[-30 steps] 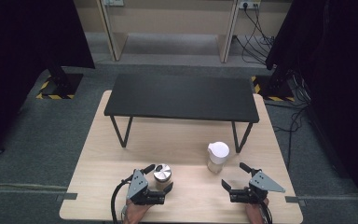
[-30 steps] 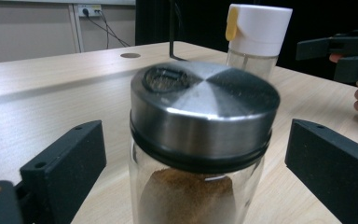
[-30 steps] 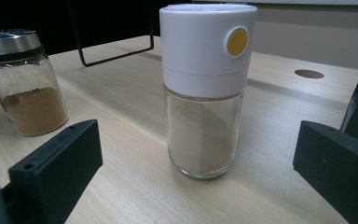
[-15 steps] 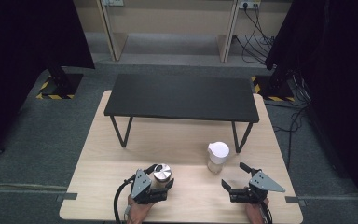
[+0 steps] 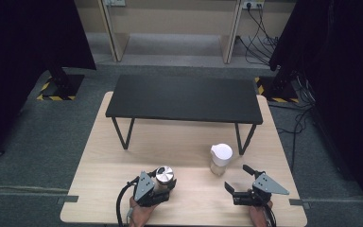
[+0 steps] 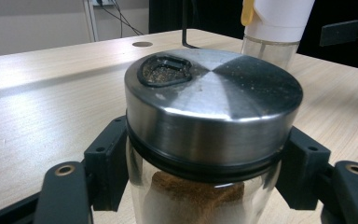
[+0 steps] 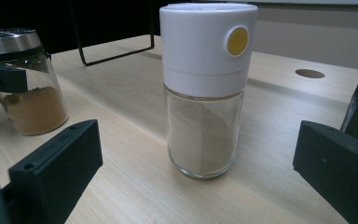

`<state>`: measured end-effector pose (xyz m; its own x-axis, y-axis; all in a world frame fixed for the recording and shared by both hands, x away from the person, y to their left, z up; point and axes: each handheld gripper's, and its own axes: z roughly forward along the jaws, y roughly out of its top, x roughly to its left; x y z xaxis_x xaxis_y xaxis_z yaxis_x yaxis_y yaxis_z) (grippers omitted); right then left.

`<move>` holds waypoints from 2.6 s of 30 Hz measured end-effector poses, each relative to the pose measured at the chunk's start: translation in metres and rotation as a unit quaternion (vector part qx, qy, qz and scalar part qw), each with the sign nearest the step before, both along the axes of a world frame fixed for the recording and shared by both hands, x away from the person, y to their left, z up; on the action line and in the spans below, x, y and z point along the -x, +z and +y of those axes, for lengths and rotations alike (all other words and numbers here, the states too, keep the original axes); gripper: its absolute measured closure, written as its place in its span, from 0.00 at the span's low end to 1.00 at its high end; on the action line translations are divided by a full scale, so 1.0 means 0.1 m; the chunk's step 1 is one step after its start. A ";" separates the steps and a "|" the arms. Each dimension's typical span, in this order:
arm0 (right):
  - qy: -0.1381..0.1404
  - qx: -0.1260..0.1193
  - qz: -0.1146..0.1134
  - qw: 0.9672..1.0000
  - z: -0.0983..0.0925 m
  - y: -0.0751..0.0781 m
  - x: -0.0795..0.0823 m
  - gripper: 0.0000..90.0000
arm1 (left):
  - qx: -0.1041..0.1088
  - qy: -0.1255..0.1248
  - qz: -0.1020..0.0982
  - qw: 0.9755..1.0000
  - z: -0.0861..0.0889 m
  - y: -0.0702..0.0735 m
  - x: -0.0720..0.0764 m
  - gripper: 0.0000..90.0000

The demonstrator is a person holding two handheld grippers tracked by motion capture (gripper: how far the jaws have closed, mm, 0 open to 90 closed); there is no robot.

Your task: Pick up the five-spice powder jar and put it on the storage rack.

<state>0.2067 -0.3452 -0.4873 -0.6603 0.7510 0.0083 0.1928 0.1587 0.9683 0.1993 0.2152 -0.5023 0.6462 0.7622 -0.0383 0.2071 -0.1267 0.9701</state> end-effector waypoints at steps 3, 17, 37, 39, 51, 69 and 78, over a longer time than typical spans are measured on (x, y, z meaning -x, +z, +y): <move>0.000 0.000 0.000 1.000 0.00 0.00 0.00 0.01 | -0.002 -0.001 -0.002 1.000 0.00 0.00 0.00 0.34; 0.001 0.001 -0.001 1.000 0.00 0.00 0.00 0.01 | -0.004 -0.010 0.003 1.000 0.02 0.03 -0.01 0.34; 0.001 0.001 -0.003 1.000 0.00 0.00 0.00 0.01 | 0.024 -0.018 0.003 1.000 0.13 0.29 -0.07 0.34; 0.001 0.000 -0.003 1.000 0.00 0.00 0.00 0.01 | 0.023 -0.018 0.001 1.000 0.15 0.36 -0.09 0.34; 0.001 0.000 -0.003 1.000 -0.01 0.00 0.00 0.01 | 0.024 -0.029 -0.009 0.999 0.30 0.85 -0.29 0.34; 0.001 0.002 -0.003 1.000 0.00 0.00 0.00 0.01 | 0.015 -0.049 -0.010 0.999 0.43 1.46 -0.56 0.34; 0.001 0.001 -0.001 1.000 0.00 0.00 0.00 0.01 | 0.017 -0.043 -0.012 0.999 0.48 1.80 -0.75 0.34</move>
<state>0.2070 -0.3452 -0.4876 -0.6615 0.7499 0.0056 0.1899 0.1603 0.9686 0.2747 0.2629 -0.3219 0.7096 0.7029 -0.0479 0.1741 -0.1091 0.9787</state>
